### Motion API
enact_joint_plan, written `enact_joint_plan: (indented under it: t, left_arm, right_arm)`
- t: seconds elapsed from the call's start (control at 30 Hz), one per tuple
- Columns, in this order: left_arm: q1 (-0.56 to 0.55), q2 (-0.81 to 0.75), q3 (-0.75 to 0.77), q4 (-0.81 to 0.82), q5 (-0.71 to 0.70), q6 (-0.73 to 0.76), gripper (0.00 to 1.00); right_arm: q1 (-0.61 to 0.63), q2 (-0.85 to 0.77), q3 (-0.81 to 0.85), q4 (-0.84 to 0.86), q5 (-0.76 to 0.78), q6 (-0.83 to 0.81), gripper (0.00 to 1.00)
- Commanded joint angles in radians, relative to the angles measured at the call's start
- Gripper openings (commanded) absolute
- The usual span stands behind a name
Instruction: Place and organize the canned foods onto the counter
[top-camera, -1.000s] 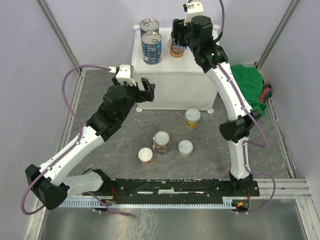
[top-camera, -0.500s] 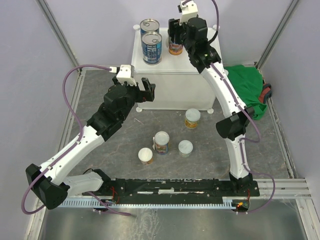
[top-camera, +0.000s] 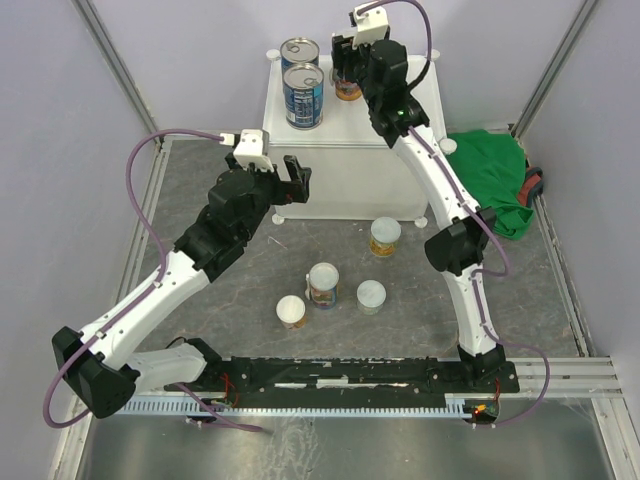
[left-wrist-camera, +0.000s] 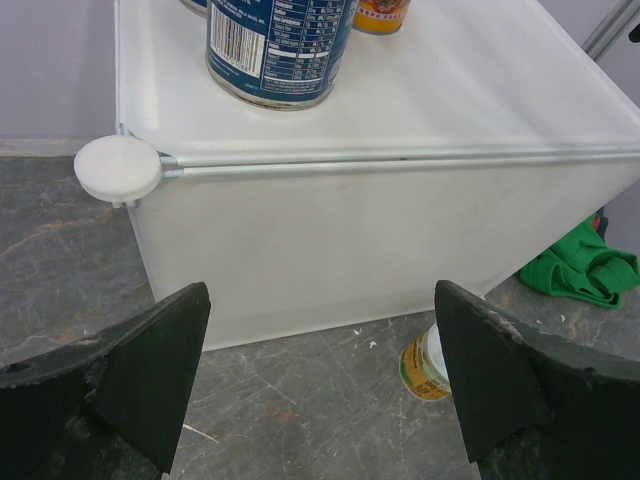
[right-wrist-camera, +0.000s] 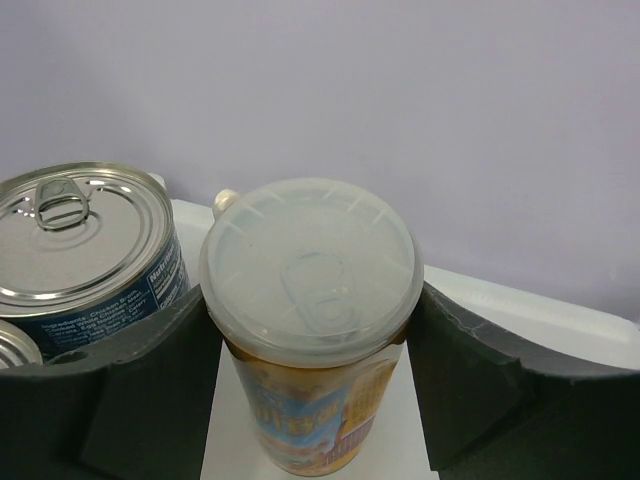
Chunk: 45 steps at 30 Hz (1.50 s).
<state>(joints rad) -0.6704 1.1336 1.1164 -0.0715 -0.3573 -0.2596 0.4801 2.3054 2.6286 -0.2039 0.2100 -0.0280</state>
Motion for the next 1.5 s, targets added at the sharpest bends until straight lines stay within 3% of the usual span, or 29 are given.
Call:
enact_joint_plan:
  t: [0.0, 0.33, 0.47, 0.7, 0.9, 1.47]
  left_arm:
    - [-0.006, 0.01, 0.011, 0.066, 0.0, 0.034, 0.99]
    - [-0.006, 0.037, 0.002, 0.081, 0.012, 0.03, 0.99]
    - [-0.006, 0.036, -0.001, 0.081, 0.008, 0.029, 0.99]
    - [-0.006, 0.033, 0.002, 0.077, 0.007, 0.032, 0.99]
    - [-0.006, 0.017, 0.003, 0.071, 0.003, 0.034, 0.99]
    - [-0.006, -0.03, 0.023, -0.001, -0.006, 0.036, 0.99]
  right_arm:
    - [-0.019, 0.021, 0.026, 0.152, -0.001, -0.035, 0.31]
    - [-0.055, 0.098, 0.099, 0.179, -0.027, -0.02, 0.32]
    - [-0.055, 0.104, 0.089, 0.182, -0.031, -0.02, 0.39]
    - [-0.056, 0.036, -0.024, 0.218, -0.032, 0.003, 0.77]
    - [-0.054, -0.014, -0.087, 0.214, -0.05, 0.043, 0.96]
    - [0.013, -0.325, -0.447, 0.268, 0.001, 0.014, 0.99]
